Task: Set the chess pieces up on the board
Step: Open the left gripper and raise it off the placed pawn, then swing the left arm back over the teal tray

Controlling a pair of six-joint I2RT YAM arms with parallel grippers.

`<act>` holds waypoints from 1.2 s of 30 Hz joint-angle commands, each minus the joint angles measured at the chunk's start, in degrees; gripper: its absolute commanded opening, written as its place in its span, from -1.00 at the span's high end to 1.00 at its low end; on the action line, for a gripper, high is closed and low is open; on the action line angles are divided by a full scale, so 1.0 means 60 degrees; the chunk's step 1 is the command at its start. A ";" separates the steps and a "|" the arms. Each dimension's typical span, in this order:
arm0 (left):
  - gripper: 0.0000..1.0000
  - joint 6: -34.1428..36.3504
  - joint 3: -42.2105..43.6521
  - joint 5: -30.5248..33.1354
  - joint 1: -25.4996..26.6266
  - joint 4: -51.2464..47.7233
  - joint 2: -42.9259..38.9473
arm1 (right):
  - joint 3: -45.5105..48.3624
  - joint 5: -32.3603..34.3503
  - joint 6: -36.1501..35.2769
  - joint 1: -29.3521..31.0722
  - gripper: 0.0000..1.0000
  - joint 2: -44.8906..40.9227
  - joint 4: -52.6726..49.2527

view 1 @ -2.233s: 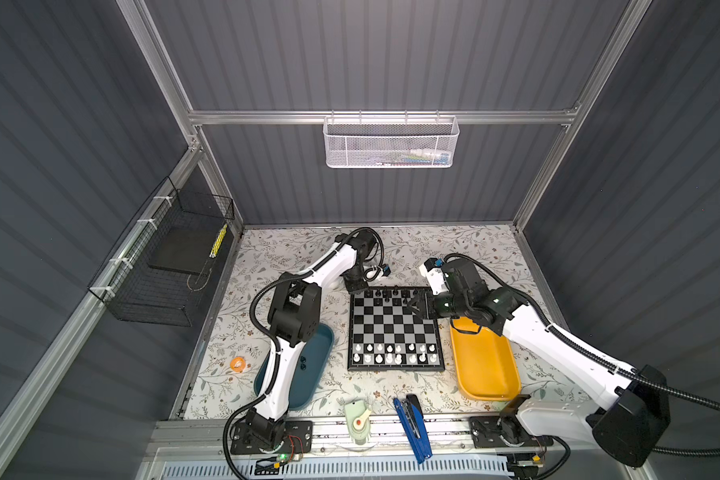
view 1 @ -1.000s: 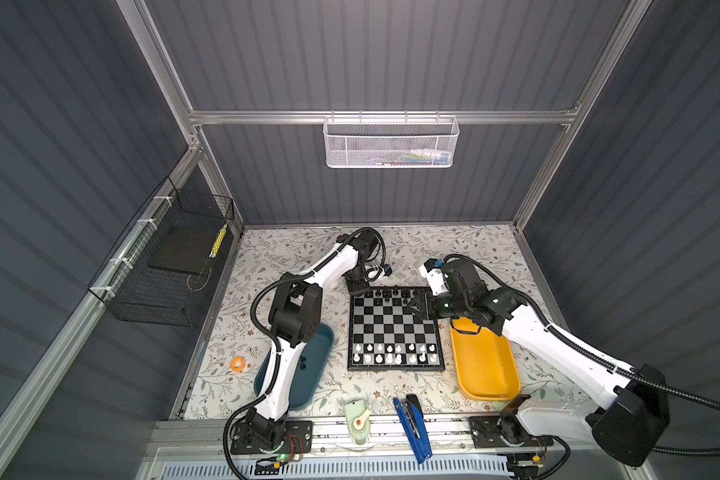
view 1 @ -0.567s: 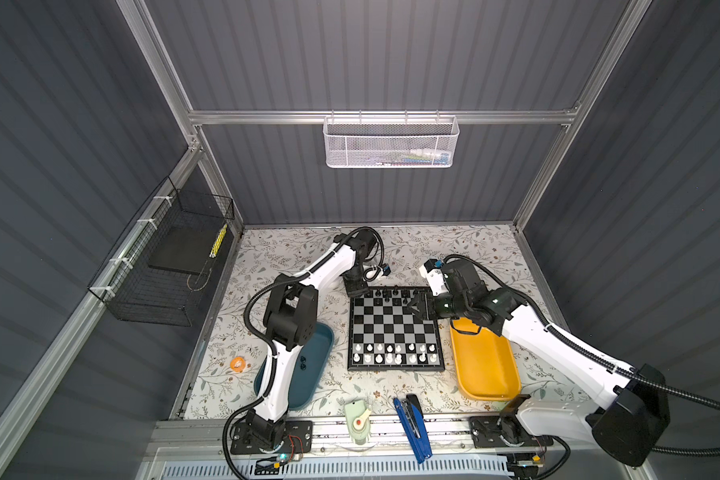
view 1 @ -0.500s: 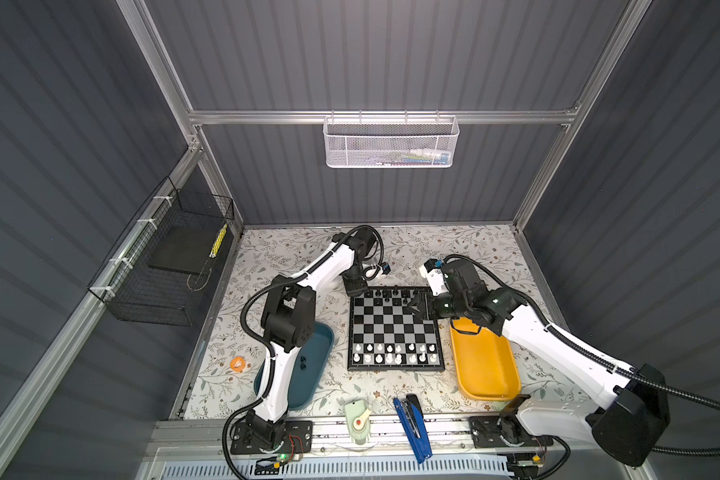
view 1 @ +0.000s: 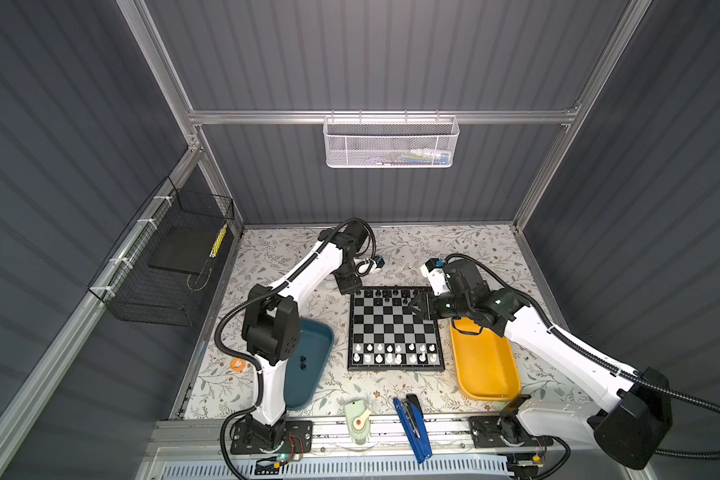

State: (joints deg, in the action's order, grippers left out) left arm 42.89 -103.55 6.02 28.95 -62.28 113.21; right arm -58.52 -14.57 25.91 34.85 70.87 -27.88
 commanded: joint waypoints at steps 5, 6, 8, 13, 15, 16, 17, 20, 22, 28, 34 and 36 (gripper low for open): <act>-0.21 -0.0828 0.0934 -0.0395 -0.0710 -0.0850 -0.1249 | -0.0092 0.0076 -0.0177 -0.0037 0.25 -0.0119 -0.0118; -0.21 -0.0913 0.1108 -0.0442 -0.0818 -0.0905 -0.1413 | -0.0078 0.0082 -0.0168 -0.0036 0.25 -0.0137 -0.0075; -0.21 -0.1049 0.1466 -0.0525 -0.1046 -0.0950 -0.1744 | -0.0061 0.0054 -0.0158 -0.0035 0.24 -0.0136 -0.0029; -0.18 -0.1325 0.2542 -0.0524 -0.1403 -0.1015 -0.2589 | -0.0156 -0.0040 -0.0224 -0.0035 0.24 0.0022 0.0071; -0.17 -0.1444 0.3075 -0.0493 -0.1461 -0.0967 -0.2986 | -0.0174 -0.0050 -0.0217 -0.0037 0.25 0.0064 0.0203; -0.17 -0.1500 0.3315 -0.0512 -0.1492 -0.0931 -0.3154 | -0.0185 -0.0070 -0.0219 -0.0029 0.25 0.0090 0.0249; -0.17 -0.1550 0.3589 -0.0506 -0.1521 -0.0887 -0.3340 | -0.0200 -0.0088 -0.0208 -0.0029 0.25 0.0121 0.0307; -0.17 -0.1739 0.4403 -0.0537 -0.1572 -0.0840 -0.3762 | -0.0236 -0.0198 -0.0202 -0.0037 0.25 0.0240 0.0396; -0.17 -0.1807 0.4787 -0.0529 -0.1637 -0.0805 -0.3969 | -0.0280 -0.0272 -0.0231 -0.0029 0.25 0.0323 0.0425; -0.15 -0.2063 0.5674 -0.0614 -0.1851 -0.0667 -0.4474 | -0.0281 -0.0421 -0.0217 -0.0036 0.25 0.0401 0.0560; -0.15 -0.2282 0.6326 -0.0692 -0.1911 -0.0416 -0.4662 | -0.0310 -0.0492 -0.0269 -0.0037 0.25 0.0445 0.0604; -0.15 -0.2380 0.6398 -0.0697 -0.1925 -0.0390 -0.4657 | -0.0260 -0.0515 -0.0237 -0.0037 0.25 0.0420 0.0685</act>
State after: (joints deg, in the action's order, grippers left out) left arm 30.28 -66.22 3.14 17.65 -64.93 86.24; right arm -58.94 -16.64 25.34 34.85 73.03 -24.82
